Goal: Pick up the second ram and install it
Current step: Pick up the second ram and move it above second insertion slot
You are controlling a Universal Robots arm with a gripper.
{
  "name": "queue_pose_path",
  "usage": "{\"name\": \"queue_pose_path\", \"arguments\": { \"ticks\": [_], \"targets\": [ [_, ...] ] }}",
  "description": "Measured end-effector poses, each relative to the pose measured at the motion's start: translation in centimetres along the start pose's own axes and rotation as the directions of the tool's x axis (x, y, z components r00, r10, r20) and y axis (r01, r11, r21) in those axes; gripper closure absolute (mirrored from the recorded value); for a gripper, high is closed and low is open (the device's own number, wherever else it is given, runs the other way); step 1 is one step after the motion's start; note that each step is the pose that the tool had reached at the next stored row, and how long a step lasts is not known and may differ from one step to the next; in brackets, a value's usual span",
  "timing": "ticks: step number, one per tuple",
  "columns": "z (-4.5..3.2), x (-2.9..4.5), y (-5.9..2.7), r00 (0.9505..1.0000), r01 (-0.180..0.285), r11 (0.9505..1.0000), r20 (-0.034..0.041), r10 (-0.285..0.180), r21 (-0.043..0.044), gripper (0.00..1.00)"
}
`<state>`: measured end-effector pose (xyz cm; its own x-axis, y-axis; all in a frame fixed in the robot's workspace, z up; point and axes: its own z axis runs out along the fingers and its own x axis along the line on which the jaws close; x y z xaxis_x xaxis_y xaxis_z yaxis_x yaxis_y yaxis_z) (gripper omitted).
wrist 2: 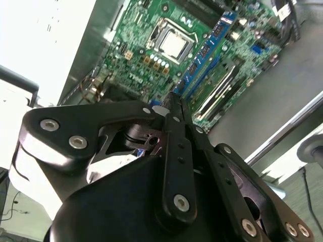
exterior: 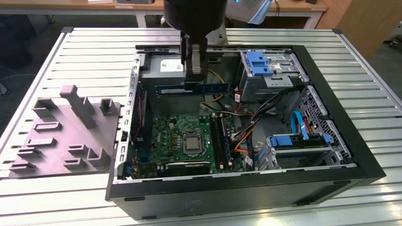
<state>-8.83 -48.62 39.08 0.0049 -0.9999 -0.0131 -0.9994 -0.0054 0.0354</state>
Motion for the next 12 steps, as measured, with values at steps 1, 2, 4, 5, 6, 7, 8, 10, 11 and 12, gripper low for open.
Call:
{"name": "queue_pose_path", "arguments": {
  "ticks": [1, 2, 4, 5, 6, 7, 8, 10, 11, 12],
  "targets": [
    [0.04, 0.0, -0.21, 1.0, 0.0, 1.0, 0.0001, 0.0, 0.0001, 0.89],
    [0.14, 0.01, -0.36, 1.0, 0.0, 1.0, 0.0002, 0.0, 0.0001, 0.89],
    [0.41, 0.01, -0.61, 1.0, 0.0, 1.0, 0.0, 0.0, 0.0, 0.89],
    [0.58, 0.01, -0.71, 1.0, 0.0, 1.0, 0.0, 0.0, 0.0, 0.89],
    [0.76, 0.01, -0.79, 1.0, 0.0, 1.0, 0.0, 0.0, 0.0, 0.89],
    [0.93, 0.01, -0.86, 1.0, 0.0, 1.0, 0.0, 0.0, 0.0, 0.89],
    [1.11, 0.02, -0.9, 1.0, 0.0, 1.0, 0.0, 0.0, 0.0, 0.89],
    [1.48, 0.02, -0.98, 1.0, 0.0, 1.0, -0.0001, 0.0, -0.0001, 0.89],
    [1.66, 0.02, -1.0, 1.0, 0.0, 1.0, -0.0001, 0.0, -0.0001, 0.89],
    [1.84, 0.02, -1.03, 1.0, 0.0, 1.0, 0.0, 0.0, -0.0004, 0.89]
  ]
}}
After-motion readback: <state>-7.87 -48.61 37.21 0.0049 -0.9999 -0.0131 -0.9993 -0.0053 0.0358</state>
